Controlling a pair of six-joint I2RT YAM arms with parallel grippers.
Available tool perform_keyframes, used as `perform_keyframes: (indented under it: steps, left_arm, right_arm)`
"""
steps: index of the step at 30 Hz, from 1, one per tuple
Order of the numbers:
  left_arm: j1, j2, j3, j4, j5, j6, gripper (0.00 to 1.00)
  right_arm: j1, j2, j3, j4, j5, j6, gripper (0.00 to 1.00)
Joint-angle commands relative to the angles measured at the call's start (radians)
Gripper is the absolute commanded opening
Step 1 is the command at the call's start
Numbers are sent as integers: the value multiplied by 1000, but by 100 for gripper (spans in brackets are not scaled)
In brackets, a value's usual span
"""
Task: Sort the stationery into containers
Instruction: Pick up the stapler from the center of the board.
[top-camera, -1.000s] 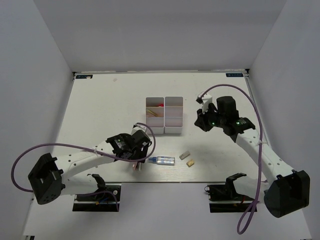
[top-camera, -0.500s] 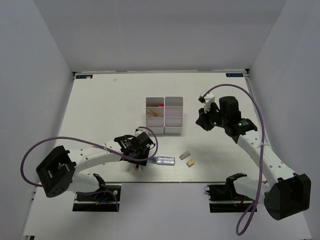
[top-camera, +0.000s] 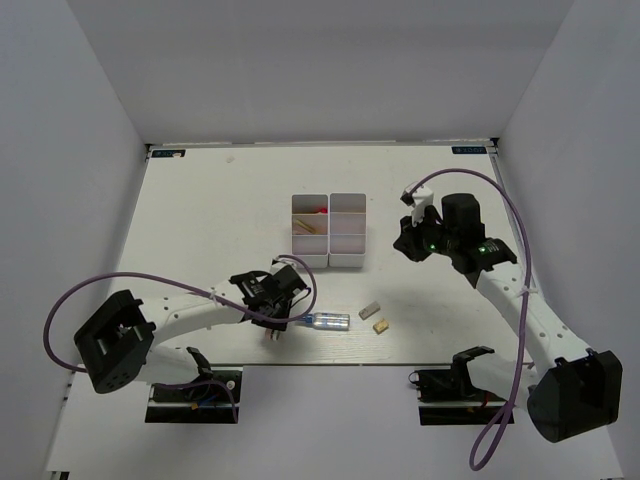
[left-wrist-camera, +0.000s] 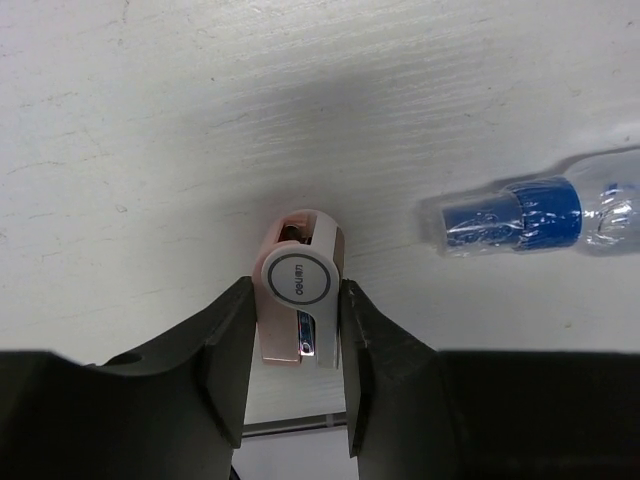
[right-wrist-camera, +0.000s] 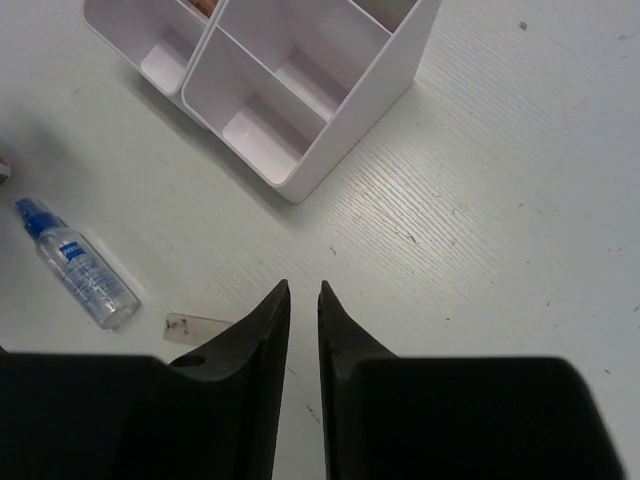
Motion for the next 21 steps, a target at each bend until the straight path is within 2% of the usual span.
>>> perform_keyframes:
  steps: [1,3,5,7,9,11,14,17,21]
  left_arm:
    - [-5,-27,45,-19,20,12,25]
    - [-5,-51,97,-37,22,31,23]
    - [-4,-67,135,-65,20,70,22]
    - [7,-61,244,-103,23,96,22]
    - [25,-44,337,-117,45,147,22]
    - [67,-1,455,-102,72,200,22]
    - [126,105,615,-79,177,287,22]
    - [171,226,770,-67,398,401,24]
    - [241,410,992,-142,571,606,24]
  right_arm:
    - [-11,-27,-11,30,-17,8,21]
    - [-8,-27,-11,29,-27,5,29]
    - [-7,-28,-12,29,-30,1,29]
    - [-13,-28,-14,27,-32,-2,14]
    - [-13,-36,-18,33,-27,-6,4]
    - [-11,-44,-27,39,-18,-9,4]
    - [-11,-56,-38,47,-7,-17,8]
    - [-16,-59,-44,50,-7,-17,10]
    - [-21,-60,-49,49,-14,-18,10]
